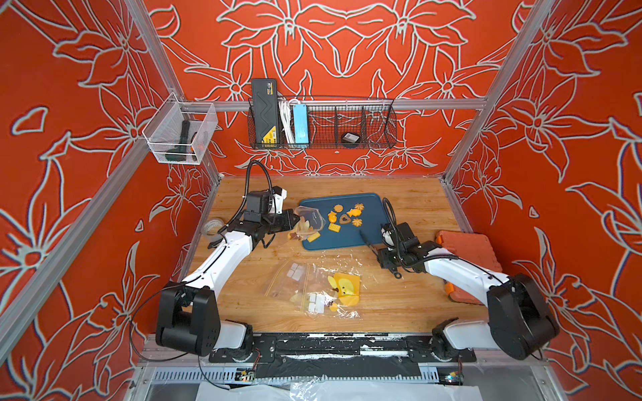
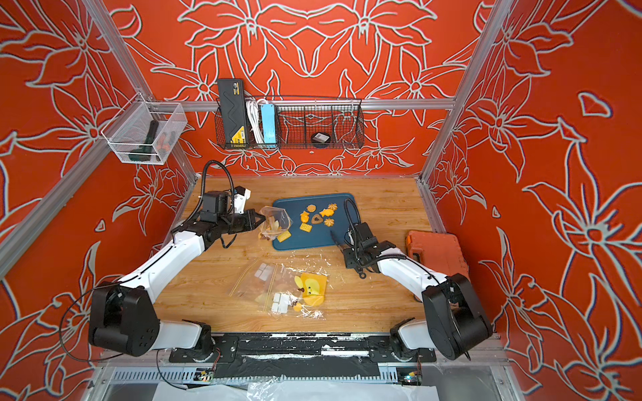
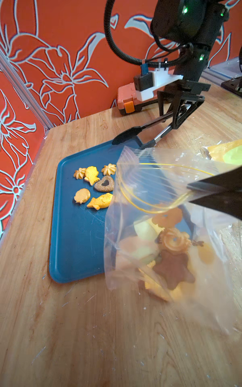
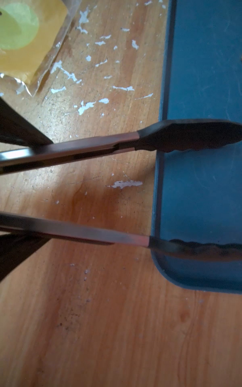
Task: Put the cookies into a resealable bag to prevent moisture
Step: Place the clamp at the center of the board, then place the ziploc bag at the center of the board.
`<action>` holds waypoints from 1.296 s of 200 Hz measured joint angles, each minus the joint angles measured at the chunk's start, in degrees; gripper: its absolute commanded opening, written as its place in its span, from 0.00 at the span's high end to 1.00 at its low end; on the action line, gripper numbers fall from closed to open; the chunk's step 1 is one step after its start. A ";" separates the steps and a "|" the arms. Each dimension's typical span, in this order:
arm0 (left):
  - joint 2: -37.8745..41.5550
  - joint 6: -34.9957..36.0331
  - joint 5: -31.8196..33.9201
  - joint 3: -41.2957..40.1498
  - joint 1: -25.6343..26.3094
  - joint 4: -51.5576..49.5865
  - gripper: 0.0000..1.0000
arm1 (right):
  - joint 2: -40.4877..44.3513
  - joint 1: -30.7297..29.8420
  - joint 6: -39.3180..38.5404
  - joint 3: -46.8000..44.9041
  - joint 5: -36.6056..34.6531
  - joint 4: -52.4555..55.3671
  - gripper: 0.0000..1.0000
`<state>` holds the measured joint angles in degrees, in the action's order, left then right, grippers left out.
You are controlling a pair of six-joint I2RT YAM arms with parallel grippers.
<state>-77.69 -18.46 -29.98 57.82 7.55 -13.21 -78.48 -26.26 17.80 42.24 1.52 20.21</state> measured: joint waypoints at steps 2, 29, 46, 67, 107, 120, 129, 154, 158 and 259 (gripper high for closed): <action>0.17 0.00 -0.04 0.07 0.00 -0.22 1.00 | 0.00 0.02 -0.09 0.00 -0.02 -0.07 0.29; 2.25 0.26 -1.40 1.57 0.92 -2.60 1.00 | 0.39 0.20 0.13 0.00 -0.02 -0.17 0.25; 3.02 0.76 -1.84 2.99 2.99 -4.20 1.00 | 1.11 0.39 0.20 0.00 -0.07 -0.13 0.25; 3.39 1.73 -2.60 4.68 6.32 -5.75 1.00 | 2.12 0.42 0.57 0.00 -0.24 -0.04 0.27; 3.21 3.74 -3.56 8.09 13.18 -9.01 1.00 | 13.81 0.59 2.56 -1.60 -4.70 0.37 0.30; 2.78 4.42 -4.02 9.44 15.26 -9.84 1.00 | 19.04 0.66 3.28 -2.05 -7.30 0.83 0.32; 2.43 4.81 -4.70 10.10 16.63 -9.94 1.00 | 22.34 0.74 3.85 -2.21 -9.09 1.20 0.32; 0.72 5.79 -7.74 10.54 19.87 -10.01 1.00 | 29.46 0.87 4.22 -2.21 -11.39 2.69 0.33; 0.22 6.05 -7.87 10.62 20.26 -10.08 1.00 | 30.21 0.87 4.20 -2.21 -11.37 3.08 0.33; -12.35 9.03 -4.63 14.21 21.81 -12.72 1.00 | 24.37 -1.14 0.61 10.51 9.99 15.41 0.27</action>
<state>-90.04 -9.43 -34.61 72.03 29.36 -25.93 -54.11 -27.40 18.41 52.75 11.51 35.62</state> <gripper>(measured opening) 0.047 0.726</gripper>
